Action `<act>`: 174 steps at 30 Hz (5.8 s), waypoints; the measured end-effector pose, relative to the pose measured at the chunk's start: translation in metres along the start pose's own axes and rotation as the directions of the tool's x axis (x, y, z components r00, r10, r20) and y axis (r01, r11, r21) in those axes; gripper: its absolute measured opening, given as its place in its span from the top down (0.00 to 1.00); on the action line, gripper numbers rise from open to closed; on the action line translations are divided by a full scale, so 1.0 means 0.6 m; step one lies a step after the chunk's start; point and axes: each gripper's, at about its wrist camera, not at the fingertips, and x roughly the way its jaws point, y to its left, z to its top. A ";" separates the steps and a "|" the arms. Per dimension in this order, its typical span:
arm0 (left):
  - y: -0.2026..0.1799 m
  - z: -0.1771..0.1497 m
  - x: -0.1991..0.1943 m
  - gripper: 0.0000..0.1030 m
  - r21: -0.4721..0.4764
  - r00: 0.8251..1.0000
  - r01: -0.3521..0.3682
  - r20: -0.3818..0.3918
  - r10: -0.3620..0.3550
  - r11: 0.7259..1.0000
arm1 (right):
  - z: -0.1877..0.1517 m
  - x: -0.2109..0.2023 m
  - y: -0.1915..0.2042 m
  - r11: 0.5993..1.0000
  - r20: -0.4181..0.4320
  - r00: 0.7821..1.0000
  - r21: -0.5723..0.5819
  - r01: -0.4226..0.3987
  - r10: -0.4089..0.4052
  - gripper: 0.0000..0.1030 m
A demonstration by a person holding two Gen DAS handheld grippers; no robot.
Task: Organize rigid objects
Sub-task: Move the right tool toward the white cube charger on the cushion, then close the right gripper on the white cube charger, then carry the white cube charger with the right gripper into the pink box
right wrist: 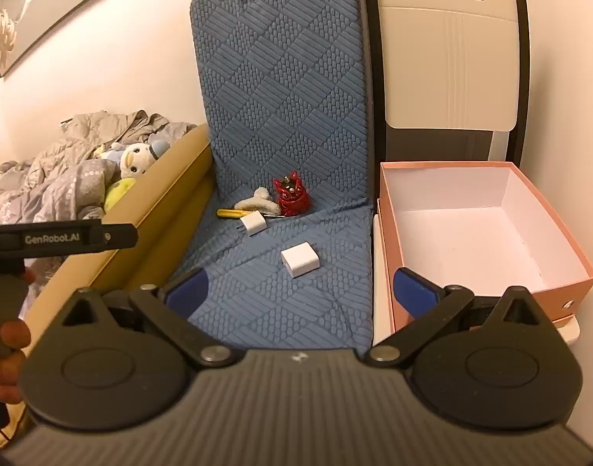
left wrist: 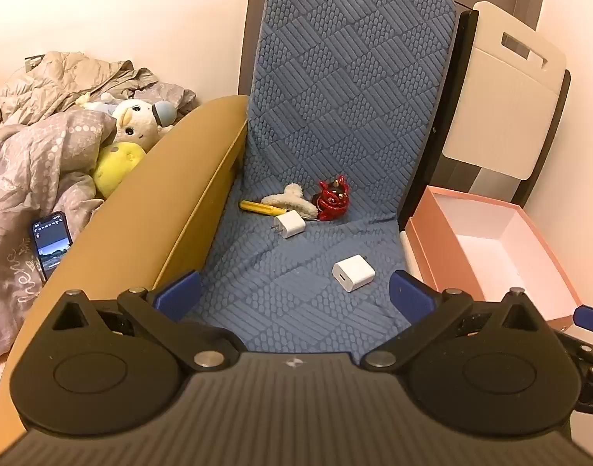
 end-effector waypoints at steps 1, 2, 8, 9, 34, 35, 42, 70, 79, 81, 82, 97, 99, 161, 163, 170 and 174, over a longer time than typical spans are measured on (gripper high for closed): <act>0.000 0.000 0.000 0.00 0.002 1.000 -0.003 0.001 0.003 1.000 | -0.001 0.000 0.000 1.000 0.000 1.000 0.002 -0.002 0.002 0.00; 0.000 0.001 0.001 0.00 0.003 1.000 -0.004 0.000 0.004 1.000 | -0.001 -0.001 -0.001 1.000 0.000 1.000 0.003 -0.002 0.002 0.00; -0.001 0.006 -0.010 0.00 -0.002 1.000 -0.007 -0.002 0.007 1.000 | -0.008 -0.005 -0.002 1.000 -0.005 1.000 0.015 -0.009 0.009 0.00; -0.002 0.007 -0.012 0.00 -0.004 1.000 -0.005 -0.002 0.005 1.000 | -0.009 -0.007 -0.001 1.000 -0.005 1.000 0.016 -0.008 0.008 0.00; -0.083 0.001 0.098 0.00 0.004 0.997 -0.023 -0.069 0.023 1.000 | -0.005 0.044 -0.060 0.997 -0.023 0.997 0.007 -0.073 0.074 0.00; -0.089 0.004 0.103 0.00 0.006 0.997 -0.025 -0.071 0.025 1.000 | -0.003 0.047 -0.064 0.997 -0.028 0.997 0.004 -0.078 0.078 0.00; -0.102 0.024 0.133 0.00 0.008 0.997 -0.044 -0.062 0.044 0.999 | 0.000 0.076 -0.076 0.992 -0.053 0.991 -0.007 -0.123 0.122 0.00; 0.005 0.030 0.237 0.00 -0.037 0.988 0.095 -0.116 -0.099 0.995 | 0.016 0.180 -0.006 0.999 -0.087 0.996 -0.025 -0.024 0.022 0.01; 0.009 0.031 0.242 0.00 -0.063 0.990 0.101 -0.093 -0.107 0.993 | 0.005 0.194 -0.001 0.998 -0.091 0.996 -0.048 -0.027 0.023 0.01; 0.002 0.025 0.239 0.00 -0.048 0.990 0.108 -0.091 -0.112 0.993 | -0.001 0.196 0.000 0.998 -0.097 0.995 -0.055 -0.026 0.021 0.01; -0.002 0.022 0.236 0.00 -0.036 0.990 0.105 -0.091 -0.108 0.994 | -0.004 0.197 0.001 0.998 -0.101 0.995 -0.056 -0.024 0.019 0.02; -0.026 0.025 0.299 0.00 -0.054 0.988 0.108 -0.103 -0.113 0.993 | -0.008 0.222 -0.008 0.996 -0.071 0.996 -0.071 -0.056 0.050 0.11; -0.024 0.028 0.324 0.00 -0.068 0.988 0.104 -0.109 -0.111 0.992 | -0.009 0.241 -0.007 0.995 -0.069 0.996 -0.080 -0.061 0.056 0.12; 0.005 0.040 0.669 0.34 -0.041 0.961 0.034 -0.272 -0.044 0.999 | -0.029 0.551 0.005 0.978 -0.239 0.971 -0.193 -0.074 0.027 0.43; 0.010 0.036 0.653 0.34 -0.060 0.958 0.041 -0.281 -0.056 0.997 | -0.026 0.540 0.004 0.980 -0.236 0.971 -0.185 -0.072 0.026 0.44; 0.025 0.010 0.585 0.34 -0.100 0.950 0.054 -0.300 -0.082 0.994 | -0.019 0.498 -0.002 0.984 -0.242 0.970 -0.166 -0.062 0.020 0.44; 0.024 0.001 0.554 0.34 -0.125 0.949 0.071 -0.297 -0.106 0.990 | -0.015 0.474 -0.010 0.987 -0.241 0.970 -0.148 -0.053 0.016 0.44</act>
